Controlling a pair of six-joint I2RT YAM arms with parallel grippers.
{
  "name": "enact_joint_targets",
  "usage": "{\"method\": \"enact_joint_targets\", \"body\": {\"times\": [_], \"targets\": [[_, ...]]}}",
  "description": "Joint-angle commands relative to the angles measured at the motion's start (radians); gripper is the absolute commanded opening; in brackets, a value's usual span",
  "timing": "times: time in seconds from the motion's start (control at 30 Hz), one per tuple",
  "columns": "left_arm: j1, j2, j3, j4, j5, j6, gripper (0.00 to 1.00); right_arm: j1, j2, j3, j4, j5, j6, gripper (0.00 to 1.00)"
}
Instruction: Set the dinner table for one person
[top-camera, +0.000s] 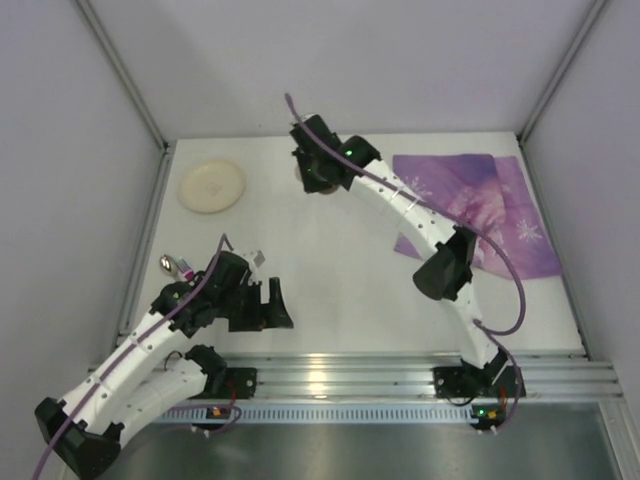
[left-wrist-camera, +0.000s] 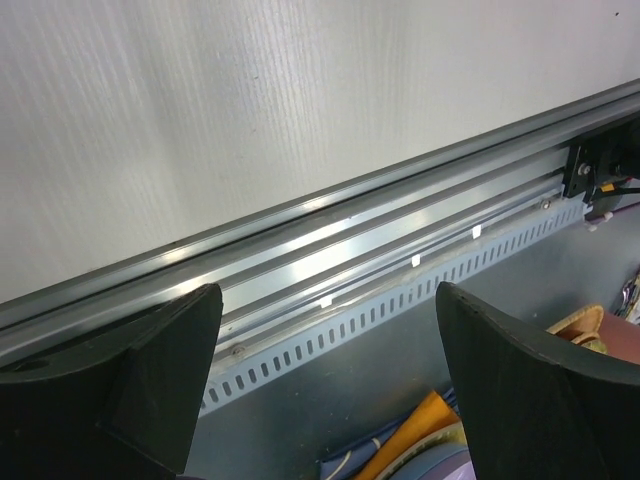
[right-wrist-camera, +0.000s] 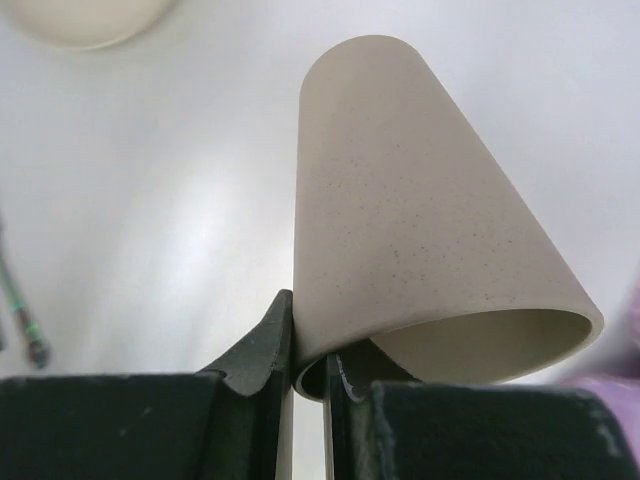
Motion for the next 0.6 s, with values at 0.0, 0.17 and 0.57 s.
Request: {"method": "enact_joint_targets", "body": {"times": [0.0, 0.17, 0.57], "targets": [[-0.001, -0.026, 0.013, 0.051, -0.046, 0.004, 0.93, -0.162, -0.048, -0.063, -0.181, 0.160, -0.093, 0.00], [-0.001, -0.028, 0.041, 0.049, -0.088, 0.041, 0.93, -0.220, 0.010, 0.022, -0.286, 0.230, -0.159, 0.01], [0.004, 0.034, 0.041, 0.085, -0.091, 0.061, 0.93, -0.315, 0.019, -0.270, -0.390, -0.045, -0.093, 0.00]]}}
